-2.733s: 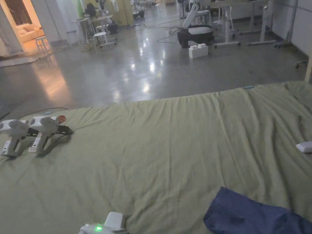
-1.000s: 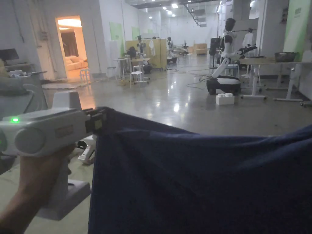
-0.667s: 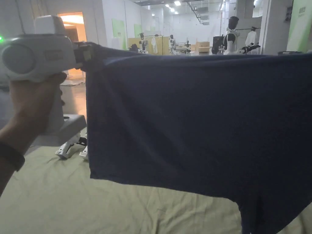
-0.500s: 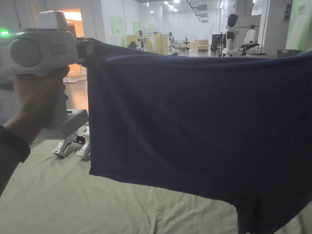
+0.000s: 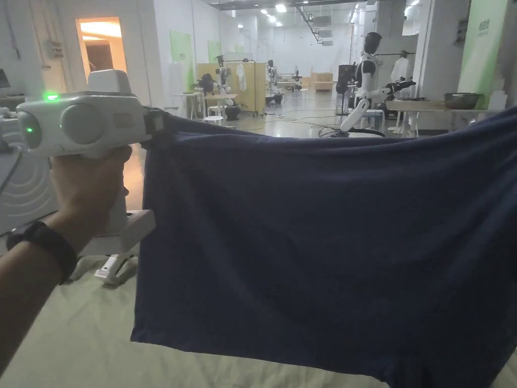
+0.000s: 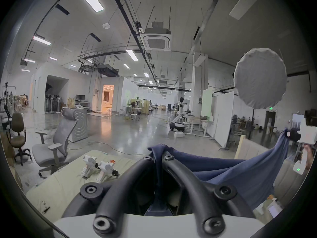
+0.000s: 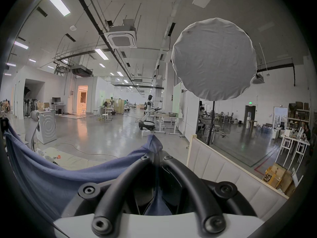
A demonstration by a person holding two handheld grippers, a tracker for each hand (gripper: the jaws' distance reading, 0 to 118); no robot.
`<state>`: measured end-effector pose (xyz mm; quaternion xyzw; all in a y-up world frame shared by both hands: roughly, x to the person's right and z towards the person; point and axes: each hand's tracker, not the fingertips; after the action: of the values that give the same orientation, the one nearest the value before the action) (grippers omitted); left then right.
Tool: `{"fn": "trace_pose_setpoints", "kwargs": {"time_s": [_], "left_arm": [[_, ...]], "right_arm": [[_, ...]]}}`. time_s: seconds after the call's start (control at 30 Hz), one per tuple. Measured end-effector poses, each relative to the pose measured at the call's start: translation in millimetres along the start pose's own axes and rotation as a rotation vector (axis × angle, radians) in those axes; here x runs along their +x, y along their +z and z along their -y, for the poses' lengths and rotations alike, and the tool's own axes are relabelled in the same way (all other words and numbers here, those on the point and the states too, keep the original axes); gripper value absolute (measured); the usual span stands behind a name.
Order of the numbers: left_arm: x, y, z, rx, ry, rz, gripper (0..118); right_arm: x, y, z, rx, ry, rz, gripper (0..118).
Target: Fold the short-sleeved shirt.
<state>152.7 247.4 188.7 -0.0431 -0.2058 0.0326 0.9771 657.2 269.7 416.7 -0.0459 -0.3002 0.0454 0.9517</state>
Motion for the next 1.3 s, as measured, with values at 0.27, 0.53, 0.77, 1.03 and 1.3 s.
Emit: {"fn": "trace_pose_setpoints", "kwargs": {"time_s": [0.27,0.53,0.77,1.03,1.3], "left_arm": [[6,-64,5,-0.022,0.02,-0.03,2],[23,-120,6,-0.033,-0.015,-0.061,2],[27,-153,27,-0.079,0.004,-0.047,2],[31,-142,190,-0.34,0.054,-0.003,0],[2,-47,262,-0.415,0.049,0.091,0]], "right_arm": [[-10,-67,-18,0.029,0.031,0.034,2],[-21,-114,-44,0.053,0.076,0.064,2],[-30,-139,-21,0.019,0.112,0.072,2],[-25,-155,133,-0.24,0.002,-0.03,2],[16,-26,232,-0.283,-0.053,-0.07,2]]}}
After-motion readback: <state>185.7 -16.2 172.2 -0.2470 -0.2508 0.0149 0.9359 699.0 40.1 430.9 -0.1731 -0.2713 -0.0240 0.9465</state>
